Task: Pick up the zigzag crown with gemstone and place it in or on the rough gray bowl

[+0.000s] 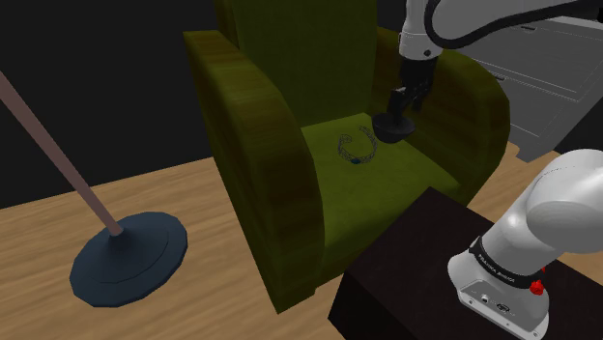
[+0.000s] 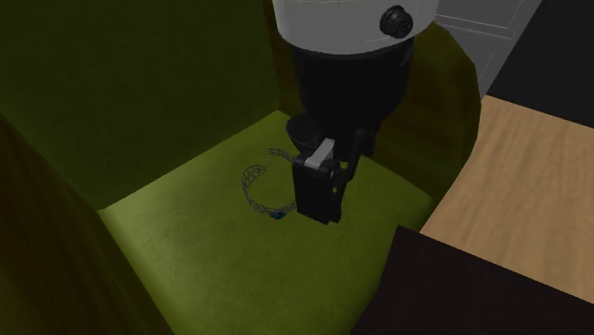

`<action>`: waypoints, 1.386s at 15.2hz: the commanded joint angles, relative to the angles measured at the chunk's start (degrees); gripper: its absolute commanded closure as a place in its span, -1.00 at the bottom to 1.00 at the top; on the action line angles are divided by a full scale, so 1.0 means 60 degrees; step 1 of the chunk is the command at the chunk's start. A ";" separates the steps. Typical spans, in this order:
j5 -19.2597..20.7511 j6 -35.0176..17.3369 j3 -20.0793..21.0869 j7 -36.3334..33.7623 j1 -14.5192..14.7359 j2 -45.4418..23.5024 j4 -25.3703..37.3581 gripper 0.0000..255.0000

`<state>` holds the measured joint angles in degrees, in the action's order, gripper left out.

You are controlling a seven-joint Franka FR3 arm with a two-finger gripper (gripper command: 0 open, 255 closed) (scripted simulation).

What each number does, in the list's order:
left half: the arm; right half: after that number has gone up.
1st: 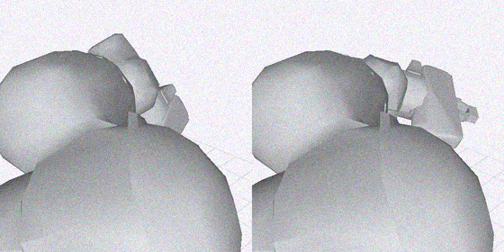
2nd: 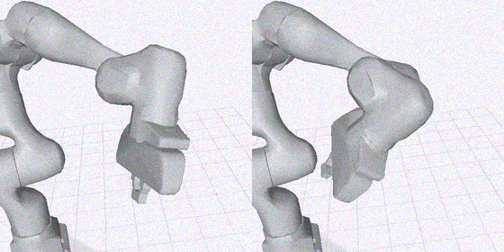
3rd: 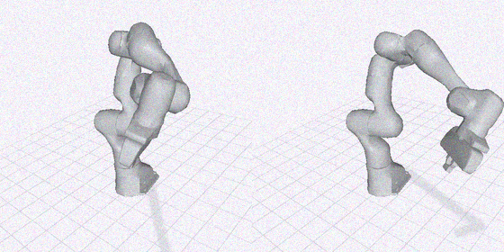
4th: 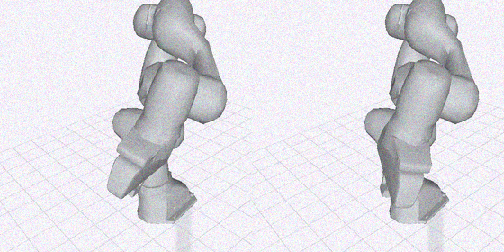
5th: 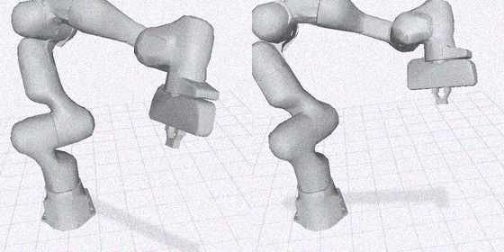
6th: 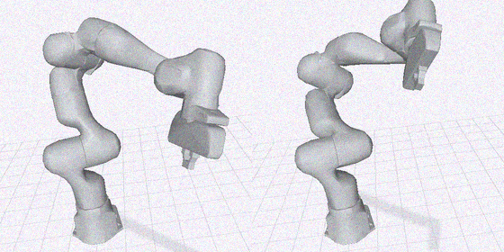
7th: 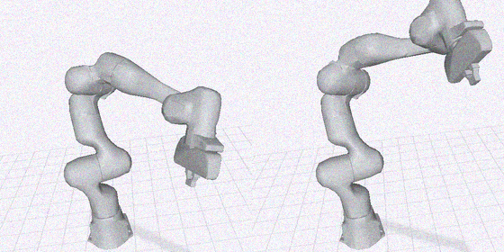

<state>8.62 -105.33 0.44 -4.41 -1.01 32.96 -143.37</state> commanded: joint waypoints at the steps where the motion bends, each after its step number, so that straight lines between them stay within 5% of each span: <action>1: 0.0129 -0.0813 -0.0140 0.0094 -0.0079 -0.0629 -0.0095 -1.00; 11: 0.0552 -0.4140 -0.0636 0.0428 -0.0378 -0.4019 0.0288 -1.00; 21: 0.0576 -0.6479 -0.0861 0.0863 -0.0668 -0.7835 0.2081 -1.00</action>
<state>12.19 -143.12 -4.65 0.32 -4.77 -11.83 -132.28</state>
